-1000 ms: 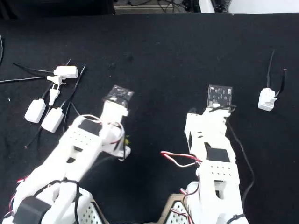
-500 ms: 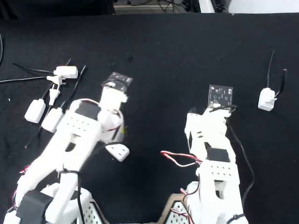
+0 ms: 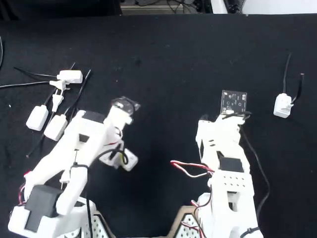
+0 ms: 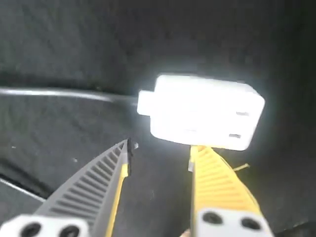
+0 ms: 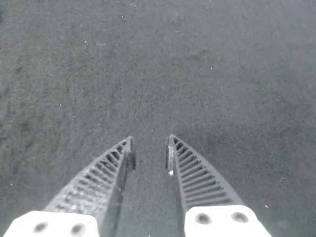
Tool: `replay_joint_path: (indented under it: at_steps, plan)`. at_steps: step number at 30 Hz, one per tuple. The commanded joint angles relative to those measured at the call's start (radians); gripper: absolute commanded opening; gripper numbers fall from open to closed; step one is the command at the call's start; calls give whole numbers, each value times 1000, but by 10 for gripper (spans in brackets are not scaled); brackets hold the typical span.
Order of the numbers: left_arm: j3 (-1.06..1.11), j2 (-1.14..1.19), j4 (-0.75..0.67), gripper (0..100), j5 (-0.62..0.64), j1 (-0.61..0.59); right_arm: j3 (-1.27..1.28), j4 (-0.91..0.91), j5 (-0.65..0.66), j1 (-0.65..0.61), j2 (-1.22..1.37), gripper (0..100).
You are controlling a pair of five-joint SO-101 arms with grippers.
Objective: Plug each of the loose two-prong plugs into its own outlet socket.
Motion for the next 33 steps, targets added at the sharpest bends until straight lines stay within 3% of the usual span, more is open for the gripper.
replay_joint_path:
  at_steps: [1,6,13,17,20,22,24,29,33]
  plan:
    - [-67,2,-55,206,109,131,-64,-25,-8,18,-28,102]
    - [-122,23,-115,206,219,274,-64,-25,-8,18,-28,102]
    - [-125,140,-252,206,324,289,-64,-25,-8,18,-28,102]
    - [-225,123,-127,206,348,298,-64,-25,-8,18,-28,102]
    - [-321,86,55,203,258,298,-64,-25,-8,18,-28,102]
    - [-387,54,150,202,199,254,-64,-25,-8,18,-28,102]
    - [-433,31,155,202,201,165,-64,-25,-8,18,-28,102]
    - [-352,91,-100,205,422,-107,-64,-25,-8,18,-28,102]
    - [-300,218,-222,206,534,-231,-64,-25,-8,18,-28,102]
